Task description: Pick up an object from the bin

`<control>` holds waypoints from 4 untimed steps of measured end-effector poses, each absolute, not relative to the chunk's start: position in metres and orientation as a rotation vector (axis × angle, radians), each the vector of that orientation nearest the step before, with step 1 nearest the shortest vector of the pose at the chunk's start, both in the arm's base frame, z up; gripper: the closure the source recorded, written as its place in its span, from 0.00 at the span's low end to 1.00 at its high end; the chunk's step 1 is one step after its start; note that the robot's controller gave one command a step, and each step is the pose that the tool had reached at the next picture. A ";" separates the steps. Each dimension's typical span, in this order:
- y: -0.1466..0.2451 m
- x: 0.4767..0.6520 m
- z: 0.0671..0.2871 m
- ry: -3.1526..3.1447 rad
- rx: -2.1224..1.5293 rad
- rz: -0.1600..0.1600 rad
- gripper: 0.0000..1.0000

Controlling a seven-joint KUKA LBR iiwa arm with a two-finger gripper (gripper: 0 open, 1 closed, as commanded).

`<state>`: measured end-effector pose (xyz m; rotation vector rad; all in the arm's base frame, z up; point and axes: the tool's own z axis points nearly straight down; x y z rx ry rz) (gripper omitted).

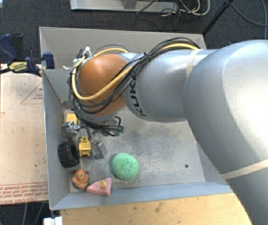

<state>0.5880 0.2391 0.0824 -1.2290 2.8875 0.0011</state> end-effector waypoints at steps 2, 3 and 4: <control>0.249 0.574 0.070 2.852 -1.312 0.004 1.00; 0.249 0.572 0.075 2.857 -1.315 0.004 1.00; 0.249 0.571 0.095 2.860 -1.315 0.004 1.00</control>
Offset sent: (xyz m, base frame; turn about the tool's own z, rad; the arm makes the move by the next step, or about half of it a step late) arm 0.0000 0.0000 0.0000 0.0000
